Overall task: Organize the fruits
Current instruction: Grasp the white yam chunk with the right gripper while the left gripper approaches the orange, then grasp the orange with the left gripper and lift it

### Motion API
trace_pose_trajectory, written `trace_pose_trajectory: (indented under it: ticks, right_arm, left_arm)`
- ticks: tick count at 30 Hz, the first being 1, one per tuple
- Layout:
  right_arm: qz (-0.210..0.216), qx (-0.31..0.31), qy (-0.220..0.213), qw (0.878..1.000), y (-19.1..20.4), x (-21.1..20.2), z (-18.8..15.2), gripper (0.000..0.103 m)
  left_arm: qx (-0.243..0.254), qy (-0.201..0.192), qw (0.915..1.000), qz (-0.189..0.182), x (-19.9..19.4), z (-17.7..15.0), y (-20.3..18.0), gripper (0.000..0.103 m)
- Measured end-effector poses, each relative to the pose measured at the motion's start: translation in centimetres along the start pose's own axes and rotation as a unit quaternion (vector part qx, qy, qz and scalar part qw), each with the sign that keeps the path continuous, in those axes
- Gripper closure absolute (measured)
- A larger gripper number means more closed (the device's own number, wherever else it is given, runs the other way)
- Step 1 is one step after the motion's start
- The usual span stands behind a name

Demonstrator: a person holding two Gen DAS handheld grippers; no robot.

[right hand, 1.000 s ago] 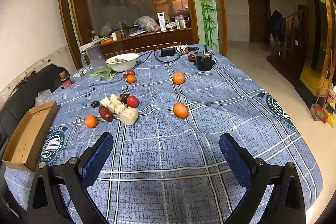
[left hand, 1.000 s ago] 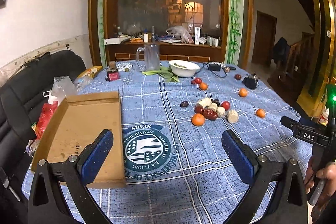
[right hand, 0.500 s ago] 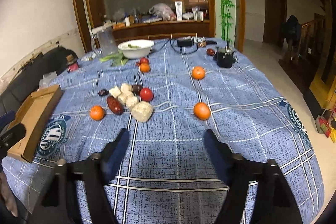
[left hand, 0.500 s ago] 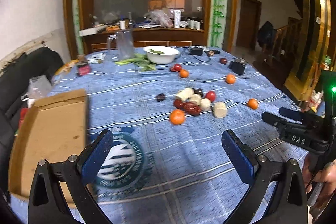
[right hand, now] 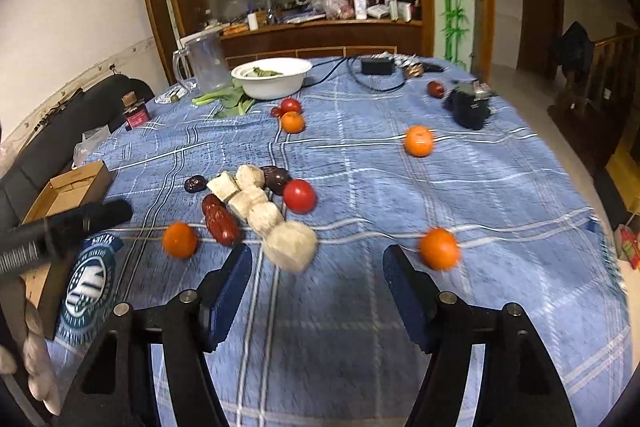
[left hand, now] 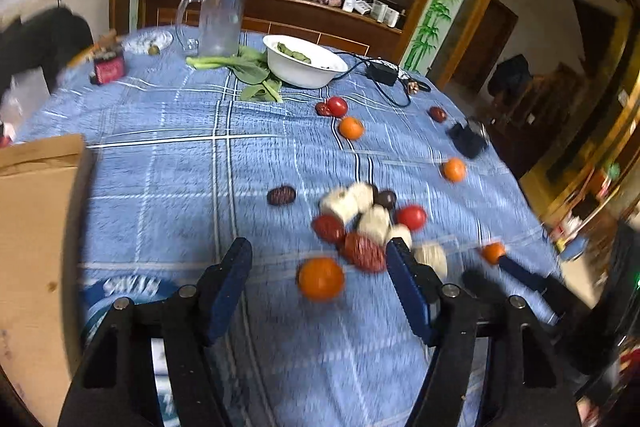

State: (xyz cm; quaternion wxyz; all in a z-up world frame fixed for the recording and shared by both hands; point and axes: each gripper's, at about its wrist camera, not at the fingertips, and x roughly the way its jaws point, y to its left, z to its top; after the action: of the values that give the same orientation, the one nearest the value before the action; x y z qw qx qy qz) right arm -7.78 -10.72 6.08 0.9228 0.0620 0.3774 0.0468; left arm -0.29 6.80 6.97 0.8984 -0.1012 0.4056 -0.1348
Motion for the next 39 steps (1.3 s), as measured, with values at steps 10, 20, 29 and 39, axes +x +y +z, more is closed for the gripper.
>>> trace_pose_trajectory:
  ticks: [10,20,29,39]
  right_arm:
    - [0.032,-0.01,0.011,0.999,1.4,3.4,0.0,0.032]
    - [0.009,-0.008,0.018,1.0,1.5,4.0,0.1,0.063]
    - [0.002,-0.004,0.017,1.0,1.3,3.8,0.0,0.065]
    - [0.029,0.022,0.044,0.998,0.4,4.9,-0.1,0.062]
  left_arm:
    - [-0.04,0.016,0.9977,-0.052,2.6,-0.4,3.8,0.035]
    - [-0.014,0.036,0.9976,-0.057,3.7,-1.3,2.1,0.04]
    - [0.052,0.064,0.9964,-0.021,5.7,-2.6,-0.3,0.043]
    - [0.048,0.059,0.997,-0.016,5.8,-2.6,0.3,0.072]
